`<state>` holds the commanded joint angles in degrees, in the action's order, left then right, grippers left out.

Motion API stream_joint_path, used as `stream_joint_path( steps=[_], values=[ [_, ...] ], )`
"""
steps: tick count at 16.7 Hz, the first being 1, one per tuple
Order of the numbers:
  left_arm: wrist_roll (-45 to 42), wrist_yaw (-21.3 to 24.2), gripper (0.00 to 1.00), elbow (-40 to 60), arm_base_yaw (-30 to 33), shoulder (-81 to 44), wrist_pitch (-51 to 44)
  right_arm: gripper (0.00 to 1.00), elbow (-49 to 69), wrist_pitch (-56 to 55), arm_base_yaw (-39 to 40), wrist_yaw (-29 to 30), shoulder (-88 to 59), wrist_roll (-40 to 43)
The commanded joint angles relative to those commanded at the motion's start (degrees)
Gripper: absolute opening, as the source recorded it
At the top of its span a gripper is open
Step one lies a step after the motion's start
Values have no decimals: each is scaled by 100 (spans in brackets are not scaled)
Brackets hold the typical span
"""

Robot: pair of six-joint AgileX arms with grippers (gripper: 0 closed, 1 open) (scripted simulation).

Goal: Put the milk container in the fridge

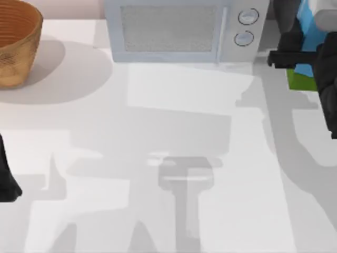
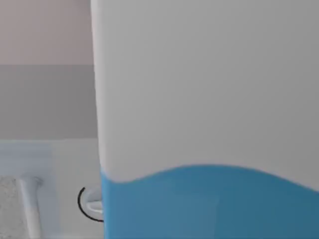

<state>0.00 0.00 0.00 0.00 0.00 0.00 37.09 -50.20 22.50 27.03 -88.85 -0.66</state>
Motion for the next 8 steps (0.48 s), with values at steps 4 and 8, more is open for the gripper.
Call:
stream_joint_path(
  steps=[4,8],
  values=[
    [0,0,100,0,0,0,0,0,-546,790,-412,-333,1350,14],
    [0,0,100,0,0,0,0,0,-1289,1835,-880,-858,3141,-8]
  ],
)
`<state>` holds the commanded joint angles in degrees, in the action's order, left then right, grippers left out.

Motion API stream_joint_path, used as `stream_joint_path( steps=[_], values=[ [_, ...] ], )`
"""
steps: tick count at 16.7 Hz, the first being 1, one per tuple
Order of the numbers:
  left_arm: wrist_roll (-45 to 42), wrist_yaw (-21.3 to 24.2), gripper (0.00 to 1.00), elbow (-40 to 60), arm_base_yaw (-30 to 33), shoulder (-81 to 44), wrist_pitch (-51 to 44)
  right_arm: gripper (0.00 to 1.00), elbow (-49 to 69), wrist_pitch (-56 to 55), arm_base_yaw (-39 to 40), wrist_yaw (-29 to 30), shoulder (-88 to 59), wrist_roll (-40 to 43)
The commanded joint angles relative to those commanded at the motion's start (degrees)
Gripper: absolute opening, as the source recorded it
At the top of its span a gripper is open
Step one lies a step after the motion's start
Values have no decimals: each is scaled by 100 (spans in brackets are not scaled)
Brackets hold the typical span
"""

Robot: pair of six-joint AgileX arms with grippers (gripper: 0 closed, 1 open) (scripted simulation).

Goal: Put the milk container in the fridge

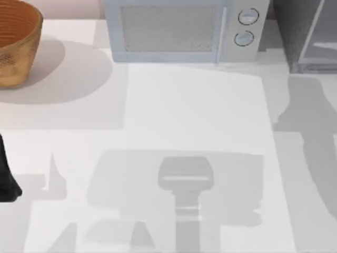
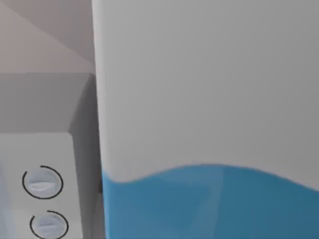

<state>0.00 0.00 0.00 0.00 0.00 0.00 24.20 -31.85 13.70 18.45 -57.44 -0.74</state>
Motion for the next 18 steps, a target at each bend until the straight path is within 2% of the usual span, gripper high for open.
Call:
stream_joint_path(
  steps=[11,14,18],
  values=[
    [0,0,100,0,0,0,0,0,-2041,2717,-1169,-1536,4875,37],
    [0,0,100,0,0,0,0,0,-2341,3090,-1327,-1782,5576,64],
    [0,0,100,0,0,0,0,0,-2420,3185,-1370,-1845,5744,74]
  ],
)
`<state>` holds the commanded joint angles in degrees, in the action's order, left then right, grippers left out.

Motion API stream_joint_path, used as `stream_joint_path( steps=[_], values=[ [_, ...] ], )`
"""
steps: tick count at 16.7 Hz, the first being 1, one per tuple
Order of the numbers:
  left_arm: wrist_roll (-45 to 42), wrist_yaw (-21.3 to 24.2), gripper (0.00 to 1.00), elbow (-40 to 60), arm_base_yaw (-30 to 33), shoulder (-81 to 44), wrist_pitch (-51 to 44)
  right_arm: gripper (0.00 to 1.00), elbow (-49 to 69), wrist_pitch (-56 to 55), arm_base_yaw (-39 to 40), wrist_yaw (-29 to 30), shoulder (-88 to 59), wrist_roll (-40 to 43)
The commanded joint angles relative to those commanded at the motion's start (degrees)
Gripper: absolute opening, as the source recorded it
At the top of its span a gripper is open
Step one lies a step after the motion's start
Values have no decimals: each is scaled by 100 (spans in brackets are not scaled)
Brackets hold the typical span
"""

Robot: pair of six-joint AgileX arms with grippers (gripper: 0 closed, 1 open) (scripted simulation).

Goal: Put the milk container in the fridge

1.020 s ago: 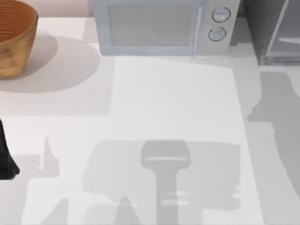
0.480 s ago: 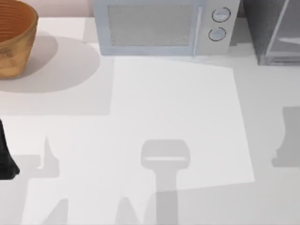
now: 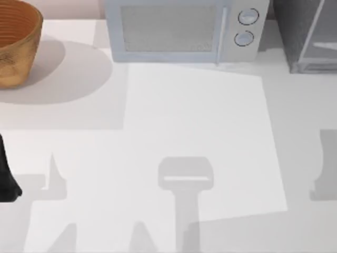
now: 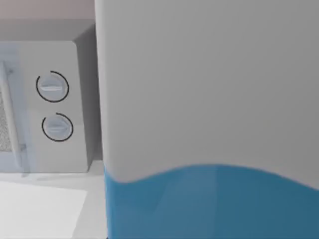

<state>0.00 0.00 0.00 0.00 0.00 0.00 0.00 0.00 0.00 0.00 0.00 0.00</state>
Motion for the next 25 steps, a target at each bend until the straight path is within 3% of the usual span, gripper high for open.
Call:
stream_joint_path(
  steps=[5,10,25],
  values=[
    [0,0,100,0,0,0,0,0,136,-158,-81,44,-199,27],
    [0,0,100,0,0,0,0,0,1029,-1251,-405,-115,-1705,69],
    [0,0,100,0,0,0,0,0,4884,-6010,-1347,-1334,-11005,-95]
  ],
)
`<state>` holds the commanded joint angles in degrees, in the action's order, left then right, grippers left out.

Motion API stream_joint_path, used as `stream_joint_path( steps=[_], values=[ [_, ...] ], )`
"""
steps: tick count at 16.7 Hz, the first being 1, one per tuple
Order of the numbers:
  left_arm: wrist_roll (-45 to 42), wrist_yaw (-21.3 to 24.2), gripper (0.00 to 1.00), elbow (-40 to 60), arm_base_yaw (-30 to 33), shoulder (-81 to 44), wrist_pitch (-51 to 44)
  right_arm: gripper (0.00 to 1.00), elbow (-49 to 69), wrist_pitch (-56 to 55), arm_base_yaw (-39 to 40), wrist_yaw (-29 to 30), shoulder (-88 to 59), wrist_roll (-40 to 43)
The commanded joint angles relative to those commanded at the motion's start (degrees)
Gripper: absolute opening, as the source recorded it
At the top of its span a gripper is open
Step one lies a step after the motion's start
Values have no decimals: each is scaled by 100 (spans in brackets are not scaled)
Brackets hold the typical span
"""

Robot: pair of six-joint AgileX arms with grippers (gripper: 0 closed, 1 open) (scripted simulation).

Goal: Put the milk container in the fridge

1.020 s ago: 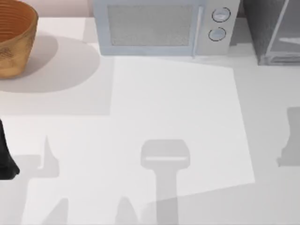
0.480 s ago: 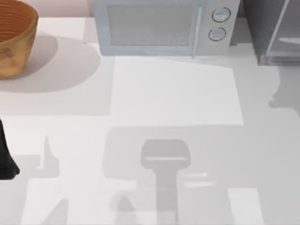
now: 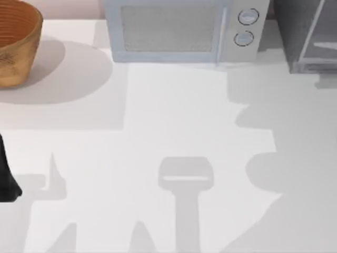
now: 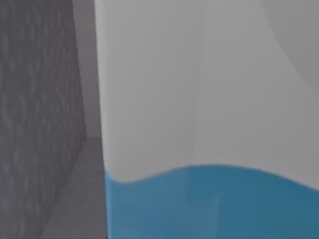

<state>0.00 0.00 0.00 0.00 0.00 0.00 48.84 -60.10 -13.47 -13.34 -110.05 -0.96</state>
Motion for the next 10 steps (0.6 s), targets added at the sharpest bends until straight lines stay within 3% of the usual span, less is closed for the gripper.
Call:
stream_joint_path(
  steps=[5,10],
  values=[
    [0,0,100,0,0,0,0,0,652,-800,-229,-126,-1338,3],
    [0,0,100,0,0,0,0,0,709,-869,-251,-132,-1448,6]
  ],
)
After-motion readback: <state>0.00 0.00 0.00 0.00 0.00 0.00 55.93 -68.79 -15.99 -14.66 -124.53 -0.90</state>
